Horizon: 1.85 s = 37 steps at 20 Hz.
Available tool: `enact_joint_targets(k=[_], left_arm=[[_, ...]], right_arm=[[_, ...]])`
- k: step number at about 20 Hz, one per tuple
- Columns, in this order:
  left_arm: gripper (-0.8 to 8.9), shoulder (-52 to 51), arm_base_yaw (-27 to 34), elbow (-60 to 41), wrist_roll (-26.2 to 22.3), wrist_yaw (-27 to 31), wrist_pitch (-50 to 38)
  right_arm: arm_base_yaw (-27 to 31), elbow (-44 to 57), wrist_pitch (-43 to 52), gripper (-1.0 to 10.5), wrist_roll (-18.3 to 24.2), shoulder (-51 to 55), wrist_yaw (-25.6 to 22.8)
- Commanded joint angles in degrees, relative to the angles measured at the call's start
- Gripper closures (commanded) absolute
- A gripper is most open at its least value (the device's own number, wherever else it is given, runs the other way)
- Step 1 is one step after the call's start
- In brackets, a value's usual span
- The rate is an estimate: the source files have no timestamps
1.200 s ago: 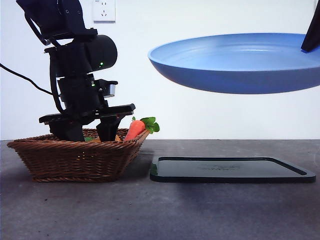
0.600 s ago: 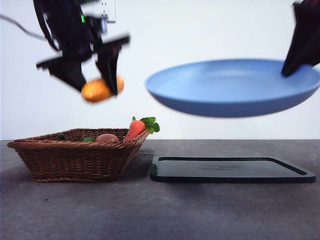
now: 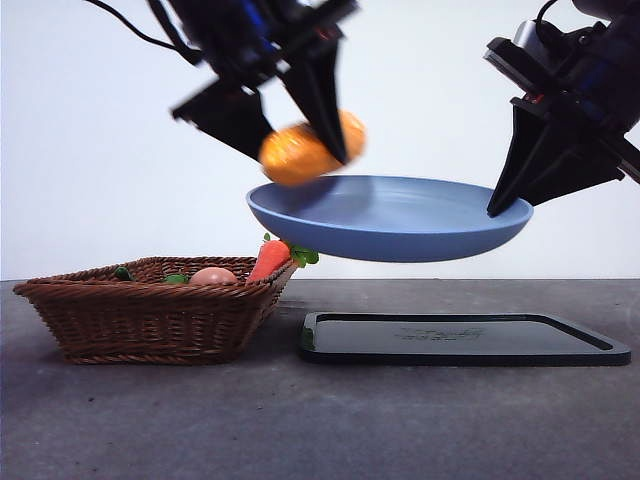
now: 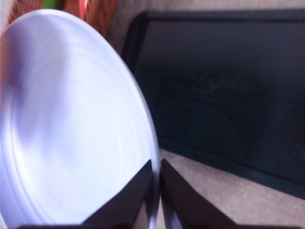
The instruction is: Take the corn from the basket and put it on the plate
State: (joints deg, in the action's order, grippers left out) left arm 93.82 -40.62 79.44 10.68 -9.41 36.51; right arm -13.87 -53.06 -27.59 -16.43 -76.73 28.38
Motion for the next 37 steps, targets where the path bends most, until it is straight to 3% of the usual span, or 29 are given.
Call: enact_joint_targets(k=[1, 18, 29, 37], left_arm=[[5.93, 3.0, -2.6, 0.9, -2.0, -0.2, -2.3], [4.25, 6.1, -5.5, 0.9, -3.8, 0.6, -1.2], [4.22, 0.8, -5.5, 9.6, -4.2, 0.6, 5.7], [4.22, -6.0, -5.5, 10.5, -4.2, 0.6, 6.1]], right_arm=[[-0.2, -1.3, 0.3, 9.4, -1.6, -0.5, 0.7], [-0.2, -1.3, -0.6, 9.4, -2.2, -0.5, 1.9], [0.3, -1.3, 1.0, 9.4, -2.8, -0.5, 1.6], [6.6, -2.8, 2.5, 9.4, -3.1, -4.6, 1.6]])
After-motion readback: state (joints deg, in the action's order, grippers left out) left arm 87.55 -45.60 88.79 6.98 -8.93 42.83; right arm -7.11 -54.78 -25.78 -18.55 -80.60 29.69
